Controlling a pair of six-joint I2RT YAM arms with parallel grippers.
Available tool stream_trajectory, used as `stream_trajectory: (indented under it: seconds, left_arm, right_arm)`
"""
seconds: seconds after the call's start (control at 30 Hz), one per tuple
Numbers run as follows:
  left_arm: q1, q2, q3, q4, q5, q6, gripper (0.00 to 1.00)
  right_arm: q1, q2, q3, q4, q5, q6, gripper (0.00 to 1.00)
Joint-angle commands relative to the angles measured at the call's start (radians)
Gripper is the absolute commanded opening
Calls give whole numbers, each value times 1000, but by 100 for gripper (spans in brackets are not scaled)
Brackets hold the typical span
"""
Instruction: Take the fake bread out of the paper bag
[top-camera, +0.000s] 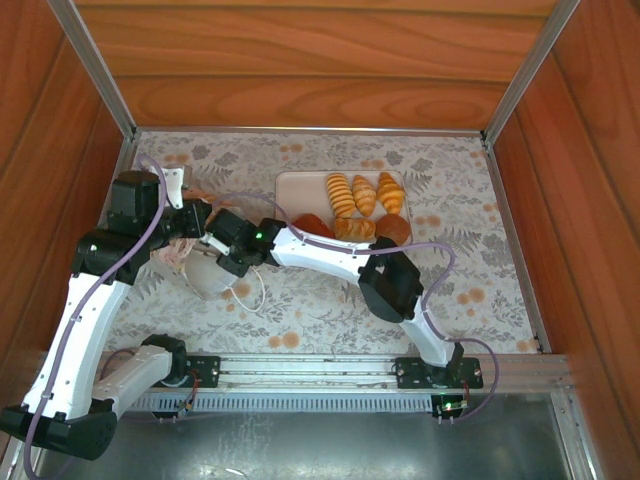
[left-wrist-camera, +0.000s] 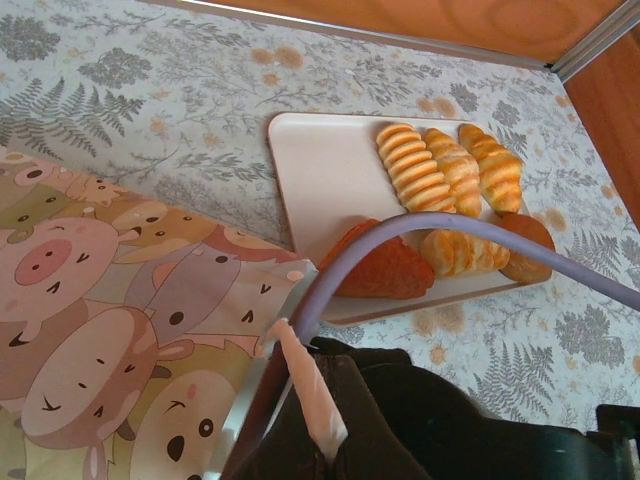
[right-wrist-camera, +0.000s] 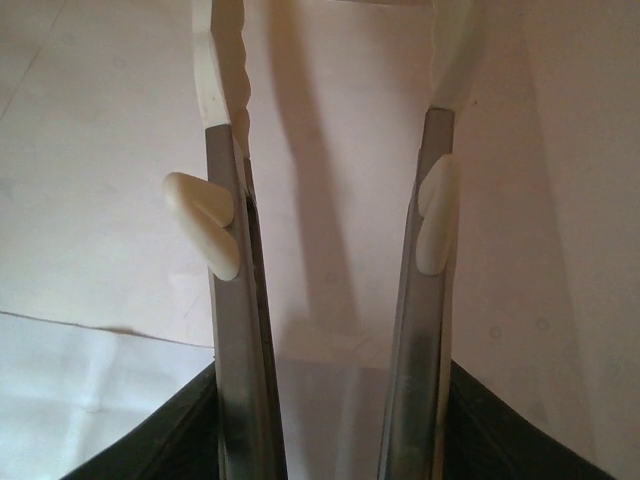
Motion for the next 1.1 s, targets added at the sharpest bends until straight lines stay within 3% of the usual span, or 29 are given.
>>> stream_trajectory:
  seconds: [0.0,0.4,0.73,1.07]
  left_arm:
    - [-3,-3,6,-11,13,4,0]
    - [-4,-4,3,-12,34,-2,0]
    - [-4,-29,19,-12,-19,-13,0]
    - [-3,-34,16,-12,-27,-12,0]
  right_arm:
    - [10,28,59,-26,25,0,51]
    - [8,108,178,-85,26,-20,54]
    - [1,9,6,83,-39,53,48]
    - [-9,8,-9,108,-53,60,51]
